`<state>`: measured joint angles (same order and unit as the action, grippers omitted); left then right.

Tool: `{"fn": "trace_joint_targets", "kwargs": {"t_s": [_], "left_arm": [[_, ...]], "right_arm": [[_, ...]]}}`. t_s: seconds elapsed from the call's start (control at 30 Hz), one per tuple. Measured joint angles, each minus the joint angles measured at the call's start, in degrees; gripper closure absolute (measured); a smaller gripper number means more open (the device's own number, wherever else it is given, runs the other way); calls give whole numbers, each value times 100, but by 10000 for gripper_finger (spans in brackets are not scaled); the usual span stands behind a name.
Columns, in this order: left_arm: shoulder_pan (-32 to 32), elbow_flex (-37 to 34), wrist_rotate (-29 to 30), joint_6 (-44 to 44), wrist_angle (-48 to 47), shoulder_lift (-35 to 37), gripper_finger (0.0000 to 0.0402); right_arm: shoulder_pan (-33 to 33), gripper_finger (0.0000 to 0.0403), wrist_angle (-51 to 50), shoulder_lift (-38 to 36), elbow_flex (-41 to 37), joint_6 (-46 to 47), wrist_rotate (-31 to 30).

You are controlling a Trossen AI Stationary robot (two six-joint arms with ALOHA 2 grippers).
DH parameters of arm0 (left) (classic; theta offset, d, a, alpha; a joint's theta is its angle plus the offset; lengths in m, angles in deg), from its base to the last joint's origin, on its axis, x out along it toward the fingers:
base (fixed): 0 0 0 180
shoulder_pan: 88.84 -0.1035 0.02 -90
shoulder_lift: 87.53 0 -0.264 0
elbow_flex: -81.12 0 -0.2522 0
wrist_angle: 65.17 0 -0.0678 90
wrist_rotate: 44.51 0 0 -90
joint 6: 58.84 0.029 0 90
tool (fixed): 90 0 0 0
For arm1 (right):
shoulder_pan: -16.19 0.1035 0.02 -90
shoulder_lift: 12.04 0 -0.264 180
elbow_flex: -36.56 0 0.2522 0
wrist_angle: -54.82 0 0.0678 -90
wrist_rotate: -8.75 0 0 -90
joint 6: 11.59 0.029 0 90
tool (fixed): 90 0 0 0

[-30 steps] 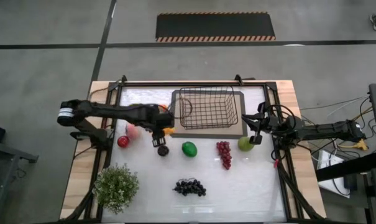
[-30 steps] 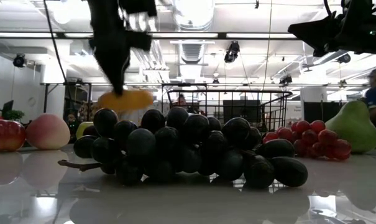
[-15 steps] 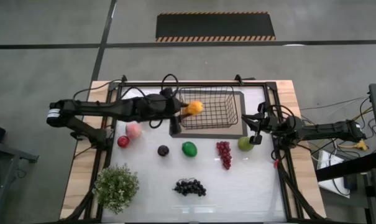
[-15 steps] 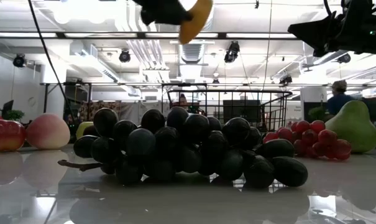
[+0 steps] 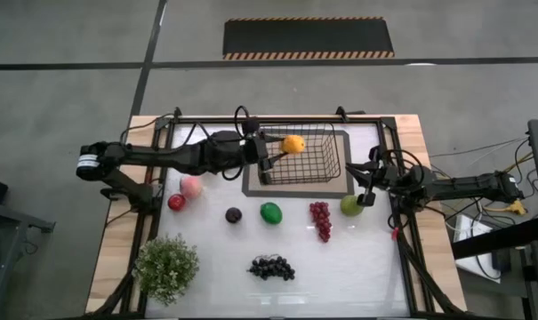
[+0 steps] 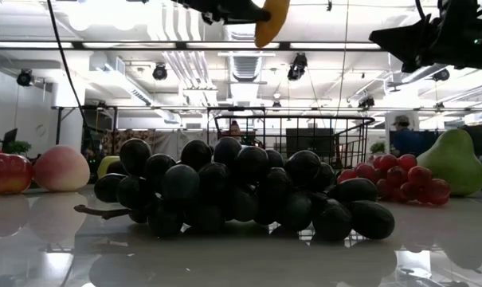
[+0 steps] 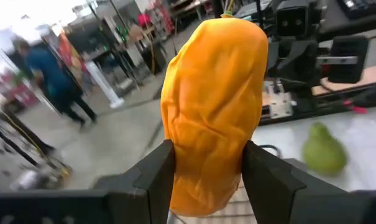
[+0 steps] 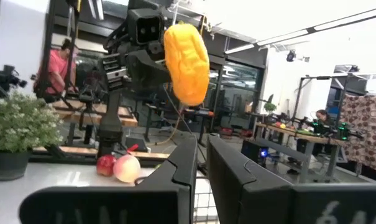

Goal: Build produce basket
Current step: Put the yellow mango into the black wire basket

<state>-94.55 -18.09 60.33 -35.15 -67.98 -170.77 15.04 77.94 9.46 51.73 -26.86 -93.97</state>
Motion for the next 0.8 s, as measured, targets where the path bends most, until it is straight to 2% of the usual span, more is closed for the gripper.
{"fn": "trace_joint_targets", "kwargs": {"t_s": [0.1, 0.2, 0.37, 0.5, 0.63, 0.8], "left_arm": [[-185, 7, -220, 415, 103, -29, 252], [-407, 65, -527, 348, 147, -37, 252], [-515, -41, -607, -575, 162, -30, 252], [-437, -116, -746, -540, -395, -131, 252], [-440, -83, -746, -935, -722, -317, 252], [-491, 115, -735, -984, -1100, -519, 252]], "right_arm": [[0, 374, 34, 2, 0, 118, -383], [-4, 374, 359, 3, 0, 544, -699], [0, 374, 377, -2, 9, 737, -687], [0, 374, 235, -2, 9, 667, -689], [2, 374, 234, -2, 9, 1122, -682], [2, 374, 101, -2, 9, 1627, -680]]}}
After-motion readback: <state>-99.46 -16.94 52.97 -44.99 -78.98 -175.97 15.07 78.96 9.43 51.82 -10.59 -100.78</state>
